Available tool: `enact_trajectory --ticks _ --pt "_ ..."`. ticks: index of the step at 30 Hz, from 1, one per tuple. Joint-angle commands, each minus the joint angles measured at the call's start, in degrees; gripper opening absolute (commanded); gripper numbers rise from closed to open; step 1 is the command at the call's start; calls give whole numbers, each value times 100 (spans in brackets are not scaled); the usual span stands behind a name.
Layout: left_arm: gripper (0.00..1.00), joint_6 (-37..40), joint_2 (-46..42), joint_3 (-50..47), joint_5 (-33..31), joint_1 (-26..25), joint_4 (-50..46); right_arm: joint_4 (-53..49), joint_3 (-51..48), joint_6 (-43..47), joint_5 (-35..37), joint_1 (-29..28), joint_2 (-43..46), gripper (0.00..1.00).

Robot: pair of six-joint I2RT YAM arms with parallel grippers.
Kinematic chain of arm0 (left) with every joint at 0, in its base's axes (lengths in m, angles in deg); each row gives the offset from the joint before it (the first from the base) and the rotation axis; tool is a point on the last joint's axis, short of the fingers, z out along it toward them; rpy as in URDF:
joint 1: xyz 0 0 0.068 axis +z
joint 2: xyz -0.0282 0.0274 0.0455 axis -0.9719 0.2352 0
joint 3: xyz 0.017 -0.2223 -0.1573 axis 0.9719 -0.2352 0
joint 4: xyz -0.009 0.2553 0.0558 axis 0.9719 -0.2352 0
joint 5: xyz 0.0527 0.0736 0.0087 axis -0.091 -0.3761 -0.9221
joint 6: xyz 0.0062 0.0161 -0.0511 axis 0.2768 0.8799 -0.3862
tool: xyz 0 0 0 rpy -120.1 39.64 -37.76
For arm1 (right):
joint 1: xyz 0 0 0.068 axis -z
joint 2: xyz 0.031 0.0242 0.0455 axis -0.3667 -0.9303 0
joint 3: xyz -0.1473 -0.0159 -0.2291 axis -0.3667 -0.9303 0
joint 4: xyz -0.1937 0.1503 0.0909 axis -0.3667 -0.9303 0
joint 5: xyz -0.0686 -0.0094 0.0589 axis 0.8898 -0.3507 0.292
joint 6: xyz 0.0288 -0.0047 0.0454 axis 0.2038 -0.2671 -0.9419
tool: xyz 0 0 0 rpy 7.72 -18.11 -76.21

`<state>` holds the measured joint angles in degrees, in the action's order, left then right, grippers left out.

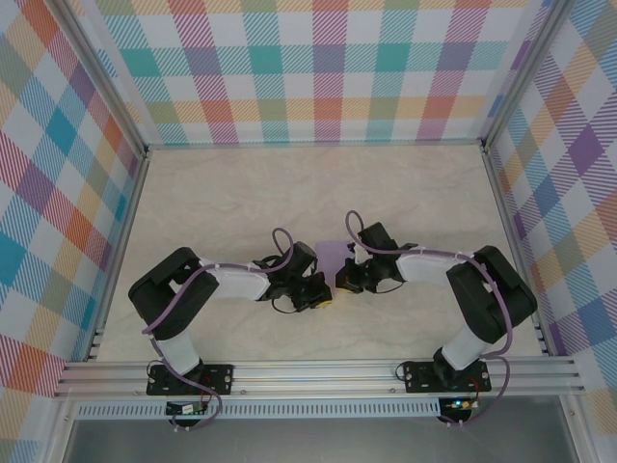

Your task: Fold a paper plane with a square sheet of paper (pick it up from the middle)

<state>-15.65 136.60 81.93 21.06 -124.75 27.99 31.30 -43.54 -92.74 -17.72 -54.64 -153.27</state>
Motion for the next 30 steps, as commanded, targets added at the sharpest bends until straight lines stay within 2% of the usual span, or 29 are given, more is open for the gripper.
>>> enact_trajectory --ticks 1,14,25,30 --pt "0 89 180 -248 -278 -86 -750 152 51 234 -164 -18 -192 0" --pt "0 90 195 -277 -335 -87 -987 71 125 685 128 136 -405 0" --pt "0 99 96 -429 -384 -93 -1104 -388 537 1200 336 954 -584 0" --pt "0 142 56 -388 -397 -89 -1088 -694 699 1157 569 1089 -241 0"
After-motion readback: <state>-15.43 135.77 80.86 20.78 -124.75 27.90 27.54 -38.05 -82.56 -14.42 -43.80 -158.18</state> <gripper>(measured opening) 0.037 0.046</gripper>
